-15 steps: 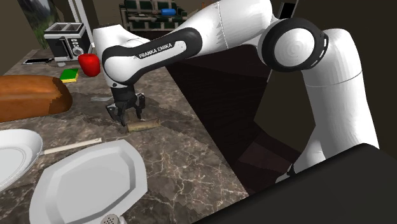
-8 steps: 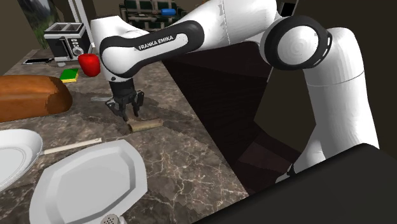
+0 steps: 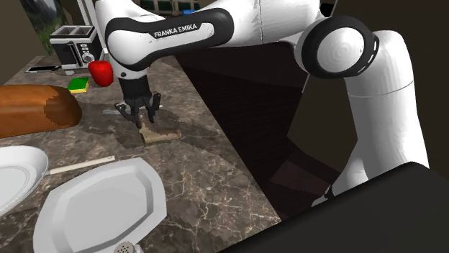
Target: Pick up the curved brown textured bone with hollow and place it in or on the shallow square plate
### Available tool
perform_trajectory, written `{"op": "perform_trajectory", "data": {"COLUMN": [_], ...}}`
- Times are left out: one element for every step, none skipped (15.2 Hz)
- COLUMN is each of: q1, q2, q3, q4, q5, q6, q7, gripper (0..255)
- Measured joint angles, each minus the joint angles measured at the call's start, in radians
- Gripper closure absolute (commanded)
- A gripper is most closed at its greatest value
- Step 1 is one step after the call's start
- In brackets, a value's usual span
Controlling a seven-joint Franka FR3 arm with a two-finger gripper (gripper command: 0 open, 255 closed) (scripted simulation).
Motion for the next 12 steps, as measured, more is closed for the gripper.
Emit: {"op": "perform_trajectory", "data": {"q1": [0.000, 0.002, 0.003, 0.002, 0.004, 0.012, 0.020, 0.035, 0.052, 0.072, 0.087, 0.106], "q2": [-0.005, -0.004, -0.006, -0.011, -0.010, -0.011, -0.015, -0.005, 0.004, 0.020, 0.014, 0.021], "q3": [0.001, 0.001, 0.002, 0.002, 0.002, 0.004, 0.007, 0.010, 0.013, 0.016, 0.020, 0.024], "q4": [0.004, 0.020, 0.035, 0.039, 0.055, 0.060, 0.053, 0.065, 0.078, 0.109, 0.101, 0.108], "q5": [0.001, 0.001, 0.002, 0.003, 0.003, 0.003, 0.003, -0.001, -0.004, -0.008, -0.009, -0.012], "q6": [-0.009, -0.023, -0.040, -0.049, -0.063, -0.069, -0.067, -0.069, -0.073, -0.089, -0.087, -0.086], "q7": [0.000, 0.000, -0.001, -0.002, -0.002, 0.007, 0.019, 0.034, 0.052, 0.070, 0.090, 0.112], "gripper": [255, 255, 255, 255, 255, 255, 255, 255, 255, 255, 255, 255]}}
